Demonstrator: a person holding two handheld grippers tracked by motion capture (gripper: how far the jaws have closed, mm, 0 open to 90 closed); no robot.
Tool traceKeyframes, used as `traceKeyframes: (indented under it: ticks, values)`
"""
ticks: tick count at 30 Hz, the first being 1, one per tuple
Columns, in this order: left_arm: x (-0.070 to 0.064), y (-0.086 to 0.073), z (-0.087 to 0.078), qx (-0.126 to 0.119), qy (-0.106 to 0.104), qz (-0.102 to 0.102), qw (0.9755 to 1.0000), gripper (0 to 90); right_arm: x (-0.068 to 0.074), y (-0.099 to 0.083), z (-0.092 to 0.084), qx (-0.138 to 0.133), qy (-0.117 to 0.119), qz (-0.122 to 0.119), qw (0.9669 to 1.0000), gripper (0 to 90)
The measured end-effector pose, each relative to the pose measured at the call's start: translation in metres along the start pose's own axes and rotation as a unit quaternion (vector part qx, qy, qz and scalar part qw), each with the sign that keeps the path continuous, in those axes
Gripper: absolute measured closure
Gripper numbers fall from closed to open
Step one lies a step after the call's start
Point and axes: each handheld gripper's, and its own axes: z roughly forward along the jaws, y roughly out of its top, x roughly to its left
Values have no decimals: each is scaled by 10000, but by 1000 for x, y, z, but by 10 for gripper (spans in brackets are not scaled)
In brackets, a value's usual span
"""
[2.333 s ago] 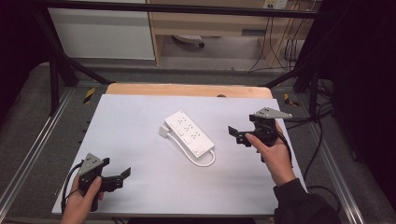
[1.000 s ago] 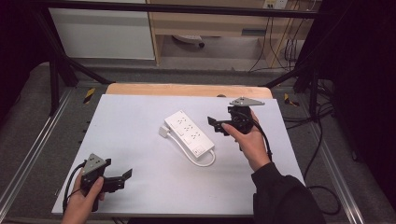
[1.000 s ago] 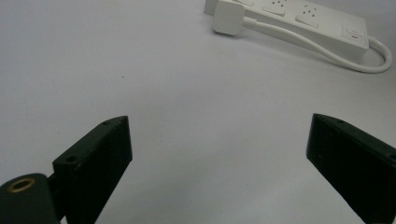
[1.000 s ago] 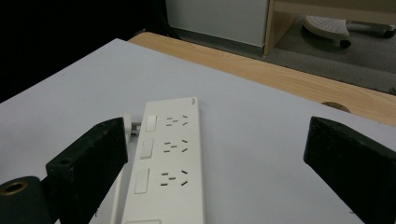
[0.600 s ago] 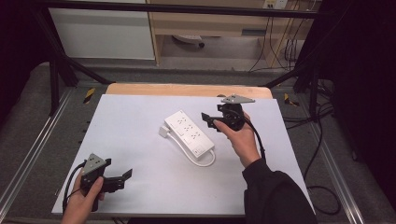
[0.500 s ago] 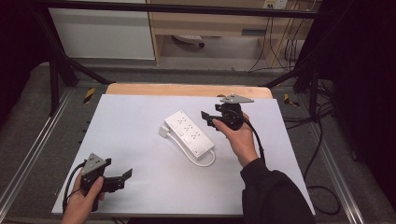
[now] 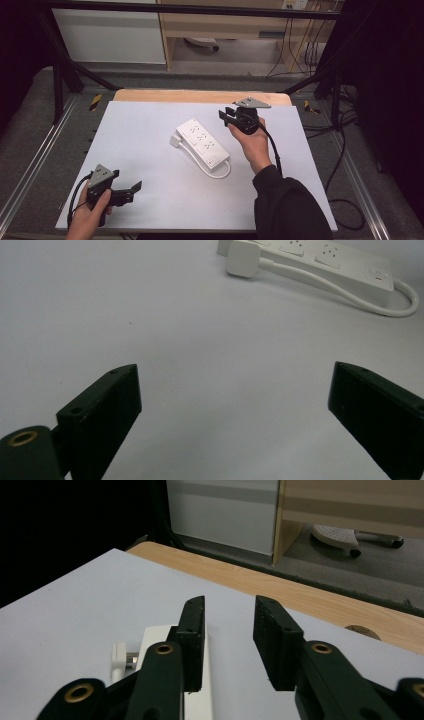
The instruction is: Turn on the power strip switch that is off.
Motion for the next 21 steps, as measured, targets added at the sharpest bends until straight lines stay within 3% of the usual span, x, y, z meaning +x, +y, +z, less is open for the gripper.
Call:
traceKeyframes:
  ticks: [5, 7, 12, 21]
  values:
    - [0, 0, 0, 15, -13, 32, 10000, 69, -1, -3, 8, 0, 2, 14, 10000, 761]
    - [0, 0, 0, 10, -16, 33, 10000, 69, 0, -6, 14, 99, -72, -139, 9998, 778]
    - [0, 0, 0, 19, -23, 48, 10000, 69, -1, -10, 21, 180, -90, -231, 9995, 799]
    - [0, 0, 0, 30, -29, 61, 10000, 69, 0, -16, 33, 257, -86, -216, 9994, 832]
